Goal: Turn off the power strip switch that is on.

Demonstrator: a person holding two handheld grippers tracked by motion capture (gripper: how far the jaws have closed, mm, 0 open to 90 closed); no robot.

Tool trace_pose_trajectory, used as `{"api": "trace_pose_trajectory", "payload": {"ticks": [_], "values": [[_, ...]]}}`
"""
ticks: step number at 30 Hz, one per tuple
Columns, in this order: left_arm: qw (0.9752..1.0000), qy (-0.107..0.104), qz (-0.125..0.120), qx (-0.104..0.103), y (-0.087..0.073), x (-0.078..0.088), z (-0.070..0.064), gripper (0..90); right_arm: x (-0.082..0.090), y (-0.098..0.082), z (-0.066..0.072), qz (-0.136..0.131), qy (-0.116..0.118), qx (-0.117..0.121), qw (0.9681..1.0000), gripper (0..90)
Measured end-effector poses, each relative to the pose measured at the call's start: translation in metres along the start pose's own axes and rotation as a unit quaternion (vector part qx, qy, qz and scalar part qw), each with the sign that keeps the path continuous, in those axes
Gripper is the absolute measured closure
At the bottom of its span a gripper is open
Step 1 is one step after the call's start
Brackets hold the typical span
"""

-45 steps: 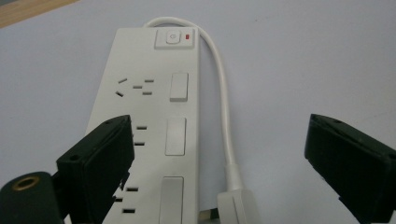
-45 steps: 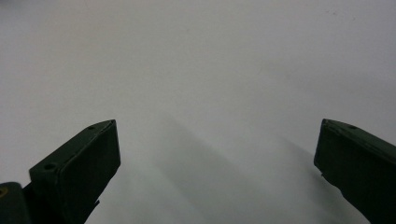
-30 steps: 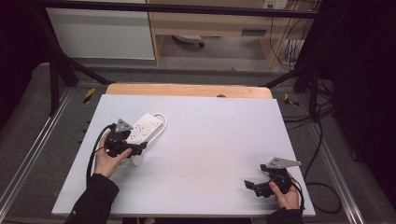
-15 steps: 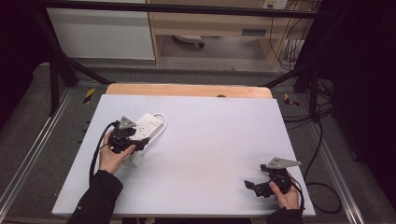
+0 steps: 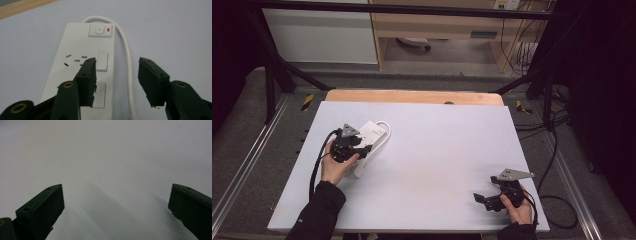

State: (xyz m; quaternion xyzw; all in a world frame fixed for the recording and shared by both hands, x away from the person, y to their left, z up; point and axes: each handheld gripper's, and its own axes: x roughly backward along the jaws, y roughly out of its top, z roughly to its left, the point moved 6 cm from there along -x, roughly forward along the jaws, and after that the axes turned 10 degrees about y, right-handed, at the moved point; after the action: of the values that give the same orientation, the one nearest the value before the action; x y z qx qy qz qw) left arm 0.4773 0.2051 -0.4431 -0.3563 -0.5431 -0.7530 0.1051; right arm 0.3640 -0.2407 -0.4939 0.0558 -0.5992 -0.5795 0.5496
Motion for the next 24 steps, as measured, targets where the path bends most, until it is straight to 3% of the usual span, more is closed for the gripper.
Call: {"api": "trace_pose_trajectory", "payload": {"ticks": [12, 24], "values": [[1.0000, 0.003, -0.005, 0.007, 0.001, -0.007, 0.001, 63.5, 0.000, 0.000, 0.000, 0.001, -0.001, -0.001, 1.0000, 1.0], [0.9998, 0.013, -0.001, 0.012, 0.000, -0.015, 0.004, 72.2, 0.000, 0.000, 0.000, 0.001, 0.000, -0.002, 1.0000, 1.0]]}}
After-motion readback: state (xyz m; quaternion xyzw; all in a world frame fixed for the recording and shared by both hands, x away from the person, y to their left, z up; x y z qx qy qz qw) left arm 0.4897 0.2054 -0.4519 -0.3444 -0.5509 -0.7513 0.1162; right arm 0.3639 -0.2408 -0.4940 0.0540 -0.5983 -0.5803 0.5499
